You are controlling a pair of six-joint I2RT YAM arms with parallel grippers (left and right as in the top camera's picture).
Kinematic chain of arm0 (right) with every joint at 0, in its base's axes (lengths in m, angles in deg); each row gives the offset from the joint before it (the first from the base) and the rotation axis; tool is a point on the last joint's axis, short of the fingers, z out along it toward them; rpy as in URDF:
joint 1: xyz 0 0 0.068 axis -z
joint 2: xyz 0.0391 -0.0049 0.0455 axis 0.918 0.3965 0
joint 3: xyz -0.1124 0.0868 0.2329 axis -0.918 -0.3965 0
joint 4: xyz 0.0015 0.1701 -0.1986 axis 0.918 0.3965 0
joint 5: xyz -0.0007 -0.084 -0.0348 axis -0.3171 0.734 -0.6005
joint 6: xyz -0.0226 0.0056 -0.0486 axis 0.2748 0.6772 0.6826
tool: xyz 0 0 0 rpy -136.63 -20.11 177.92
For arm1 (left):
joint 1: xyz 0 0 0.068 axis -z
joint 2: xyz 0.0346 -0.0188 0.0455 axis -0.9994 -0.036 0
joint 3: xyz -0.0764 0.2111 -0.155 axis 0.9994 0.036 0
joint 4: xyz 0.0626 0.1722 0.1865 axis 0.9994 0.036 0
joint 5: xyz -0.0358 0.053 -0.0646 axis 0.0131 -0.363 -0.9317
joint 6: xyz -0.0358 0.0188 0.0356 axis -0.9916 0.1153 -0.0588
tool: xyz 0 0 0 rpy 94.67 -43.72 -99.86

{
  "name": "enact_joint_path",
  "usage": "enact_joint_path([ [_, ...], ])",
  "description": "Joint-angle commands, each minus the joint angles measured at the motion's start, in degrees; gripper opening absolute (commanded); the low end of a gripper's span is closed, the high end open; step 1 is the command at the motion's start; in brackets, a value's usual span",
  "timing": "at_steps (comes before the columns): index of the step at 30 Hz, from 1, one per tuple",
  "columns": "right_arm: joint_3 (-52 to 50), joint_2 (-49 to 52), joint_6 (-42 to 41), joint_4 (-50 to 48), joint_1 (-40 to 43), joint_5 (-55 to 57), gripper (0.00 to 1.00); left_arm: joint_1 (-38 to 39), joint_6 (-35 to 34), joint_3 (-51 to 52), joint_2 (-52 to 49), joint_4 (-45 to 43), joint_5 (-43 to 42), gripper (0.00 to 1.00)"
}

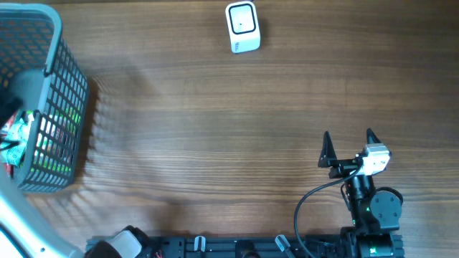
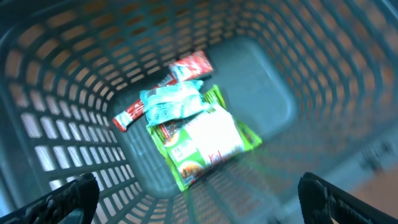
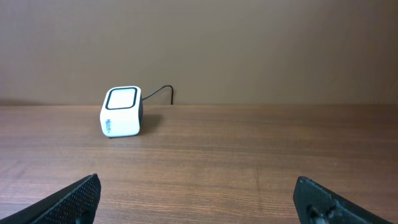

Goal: Scan the item barcode
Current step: 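Reach the left gripper into the basket and grasp the noodle cup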

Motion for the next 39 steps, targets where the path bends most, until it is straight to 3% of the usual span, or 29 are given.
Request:
enact_joint_path([
  [1,-0.1,-0.3,0.5,-0.2,0.3,-0.9,1.00,-9.6,-3.5,-0.9,-1.1,-1.4,-9.7,1.00],
  [4,-0.1,-0.3,0.5,-0.2,0.3,-0.9,1.00,-11.7,-1.3,-0.9,-7.4,-3.5,-9.8,1.00],
  [9,-0.1,-0.3,0.5,-0.2,0.3,-0.9,1.00,-11.6,-1.4,-0.9,-13.6,0.3,-9.8,1.00],
  [22,-0.1,-0.3,0.5,-0.2,0.3,-0.9,1.00,-11.6,-1.4,-0.9,-14.0,0.1,-10.0,1.00],
  [25,-0.1,-0.3,0.5,-0.2,0.3,-0.9,1.00,-11.6,-1.3,-0.9,-14.1,-5.7,-10.3,1.00],
  [28,-0.1,-0.3,0.5,-0.2,0.3,-0.9,1.00,-11.5,15.6,-0.9,-14.0,-10.7,-14.2,1.00],
  [29,-0.1,-0.3,0.5,-0.2,0.3,-0.9,1.00,-11.1,27.1,-0.9,-14.0,-10.7,-17.2,1.00],
  [30,-0.1,-0.3,0.5,-0.2,0.3,-0.9,1.00,-10.6,45.0,-0.9,-14.0,-8.4,-18.8,1.00],
  [31,-0.1,-0.3,0.5,-0.2,0.3,-0.9,1.00,-10.5,56.3,-0.9,-14.2,-4.9,-18.4,1.00],
  [32,-0.1,-0.3,0.5,-0.2,0.3,-0.9,1.00,-10.5,62.9,-0.9,-14.6,-0.8,-18.9,1.00],
  [35,-0.1,-0.3,0.5,-0.2,0.3,-0.9,1.00,-10.5,71.1,-0.9,-18.1,8.3,-23.7,1.00],
  [39,-0.1,-0.3,0.5,-0.2,0.3,-0.9,1.00,-10.6,72.0,-0.9,-25.7,9.2,-23.7,1.00],
])
